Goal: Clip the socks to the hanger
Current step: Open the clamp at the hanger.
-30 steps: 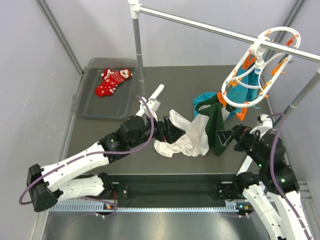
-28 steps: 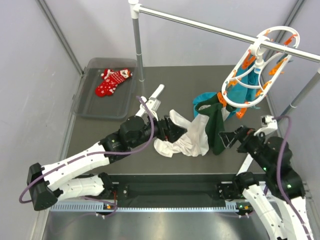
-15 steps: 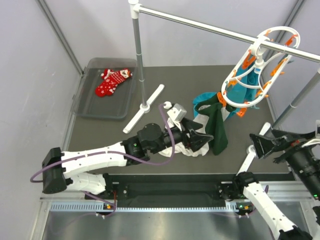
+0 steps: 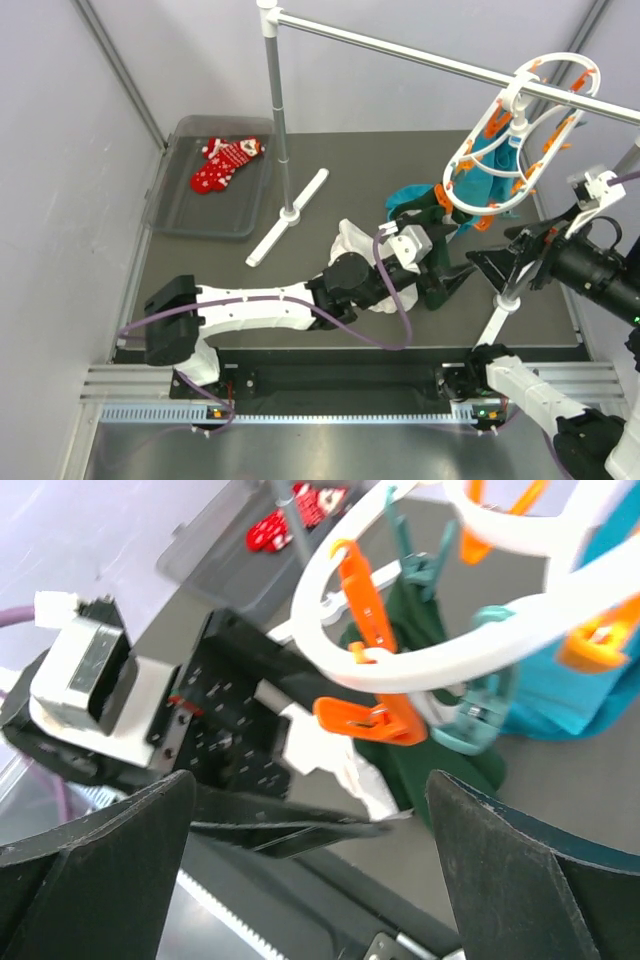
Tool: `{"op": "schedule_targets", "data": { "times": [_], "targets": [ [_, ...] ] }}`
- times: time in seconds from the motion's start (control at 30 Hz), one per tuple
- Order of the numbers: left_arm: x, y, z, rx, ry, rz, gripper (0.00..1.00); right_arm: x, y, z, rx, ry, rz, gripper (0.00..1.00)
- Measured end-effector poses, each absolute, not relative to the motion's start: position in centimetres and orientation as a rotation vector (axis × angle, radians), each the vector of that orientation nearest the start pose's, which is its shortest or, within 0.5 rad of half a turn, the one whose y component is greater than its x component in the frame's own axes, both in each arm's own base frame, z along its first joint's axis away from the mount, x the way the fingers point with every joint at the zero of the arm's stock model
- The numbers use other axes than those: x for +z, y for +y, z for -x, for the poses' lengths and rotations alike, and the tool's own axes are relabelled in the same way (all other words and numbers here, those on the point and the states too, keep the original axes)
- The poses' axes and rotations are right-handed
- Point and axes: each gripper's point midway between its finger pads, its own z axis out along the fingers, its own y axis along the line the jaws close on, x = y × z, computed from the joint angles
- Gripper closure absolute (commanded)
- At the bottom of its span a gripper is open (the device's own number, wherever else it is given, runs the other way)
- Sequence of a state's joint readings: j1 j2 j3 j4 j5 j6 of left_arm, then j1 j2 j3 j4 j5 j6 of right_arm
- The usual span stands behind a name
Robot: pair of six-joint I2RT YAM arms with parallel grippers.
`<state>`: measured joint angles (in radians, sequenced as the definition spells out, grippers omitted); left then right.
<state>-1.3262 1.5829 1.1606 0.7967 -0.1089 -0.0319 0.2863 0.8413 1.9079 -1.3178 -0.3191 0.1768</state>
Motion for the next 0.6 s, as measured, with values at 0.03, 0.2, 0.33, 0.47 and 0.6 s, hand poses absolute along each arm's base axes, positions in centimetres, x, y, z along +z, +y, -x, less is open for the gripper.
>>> {"op": "schedule_targets", "data": {
  "times": [0.03, 0.2, 0.33, 0.47, 0.6],
  "targets": [
    [38.8, -50.1, -14.7, -1.097, 1.06, -0.671, 0.2, 45.3, 10.0, -10.7, 0.633, 1.835, 0.347, 0.05],
    [40.5, -51.0, -16.2, -1.025, 0.996, -0.613, 0.22, 45.0, 10.7, -10.8, 0.66, 1.853, 0.402, 0.24],
    [41.8, -51.5, -16.7, -1.009, 0.96, -0.582, 0.3, 44.8, 10.7, -11.1, 0.649, 1.861, 0.42, 0.29],
    [42.8, -51.9, -16.8, -1.012, 0.933, -0.564, 0.38, 44.5, 10.5, -11.6, 0.622, 1.868, 0.421, 0.3],
    [42.6, -52.3, -16.7, -1.016, 0.929, -0.573, 0.49, 43.9, 10.4, -12.5, 0.598, 1.873, 0.409, 0.3]
  ]
}}
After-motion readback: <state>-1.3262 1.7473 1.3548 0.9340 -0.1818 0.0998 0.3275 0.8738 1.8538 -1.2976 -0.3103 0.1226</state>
